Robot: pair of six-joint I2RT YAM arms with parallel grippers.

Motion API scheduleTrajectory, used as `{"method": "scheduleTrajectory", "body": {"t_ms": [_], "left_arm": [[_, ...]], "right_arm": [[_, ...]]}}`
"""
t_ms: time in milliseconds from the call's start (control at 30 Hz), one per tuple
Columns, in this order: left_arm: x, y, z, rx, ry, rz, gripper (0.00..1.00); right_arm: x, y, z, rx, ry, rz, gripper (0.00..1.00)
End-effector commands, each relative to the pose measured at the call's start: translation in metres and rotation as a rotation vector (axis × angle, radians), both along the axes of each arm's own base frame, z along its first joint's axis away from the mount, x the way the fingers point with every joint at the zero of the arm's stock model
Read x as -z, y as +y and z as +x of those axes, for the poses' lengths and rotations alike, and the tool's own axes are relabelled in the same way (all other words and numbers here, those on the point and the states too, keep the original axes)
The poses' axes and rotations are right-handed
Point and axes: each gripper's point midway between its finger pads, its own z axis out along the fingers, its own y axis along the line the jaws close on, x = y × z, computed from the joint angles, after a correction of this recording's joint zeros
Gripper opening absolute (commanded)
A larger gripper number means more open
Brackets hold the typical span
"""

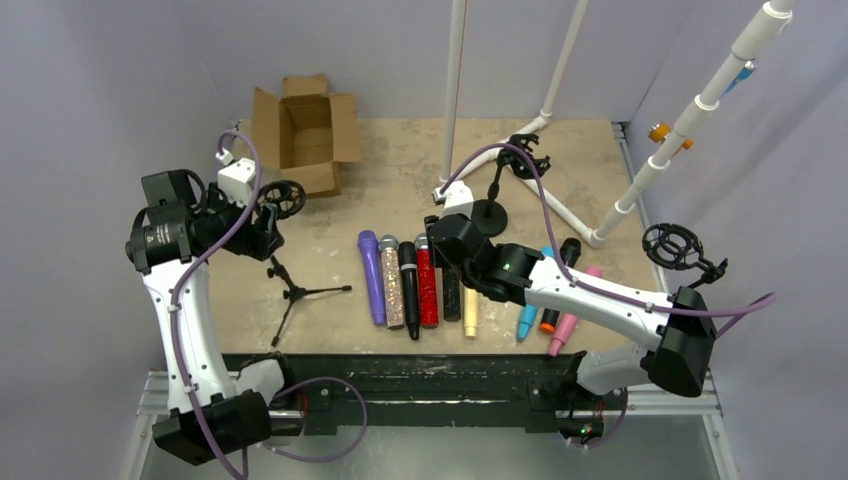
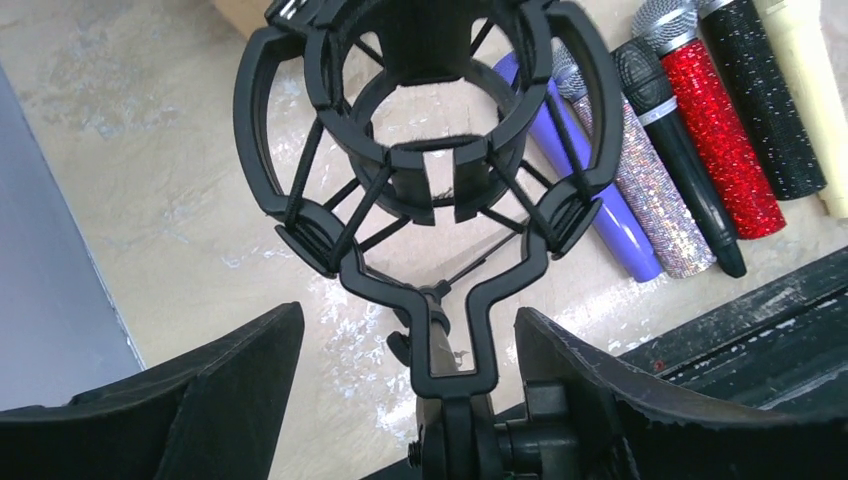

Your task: Attach the microphones to the stand

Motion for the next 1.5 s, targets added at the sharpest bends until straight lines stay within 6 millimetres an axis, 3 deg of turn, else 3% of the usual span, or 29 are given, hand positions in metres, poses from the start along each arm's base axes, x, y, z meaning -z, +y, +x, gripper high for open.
{"method": "scheduleTrajectory", "body": {"t_ms": [0,167,433,600,700,967,1300,1467], "left_arm": [[-0.039,-0.009,0.016,0.033,-0.085,-0.060,0.74],[-0.053,-0.025,0.021,0.164,-0.028,-0.101,0.68],[-0.022,-0.018,0.017,0.274,0.119,-0.024,0.58],[-0.030,-0.025,0.012,0.352,0.068,-0.007,0.33],[-0.038,-0.033,0.004,0.435,0.024,0.007,0.26],[-0.045,-0.045,-0.010,0.578,-0.044,0.039,0.25],[-0.066,-0.065,-0.007,0.668,-0.057,-0.117,0.22],[-0.068,-0.069,-0.001,0.635,-0.022,-0.200,0.23]], "right_arm": [[-0.020,0.005,-0.001,-0.026,-0.039,0.066,0.40],[-0.020,0.003,-0.004,-0.036,-0.043,0.078,0.40],[-0.017,0.000,-0.005,-0.041,-0.053,0.068,0.40],[-0.018,-0.001,-0.005,-0.040,-0.061,0.068,0.40],[-0.018,-0.001,-0.005,-0.040,-0.059,0.069,0.40],[-0.020,-0.002,-0.005,-0.038,-0.060,0.073,0.40],[-0.027,0.003,-0.005,-0.061,-0.053,0.065,0.41],[-0.015,0.009,-0.006,-0.070,-0.002,0.019,0.42]]}}
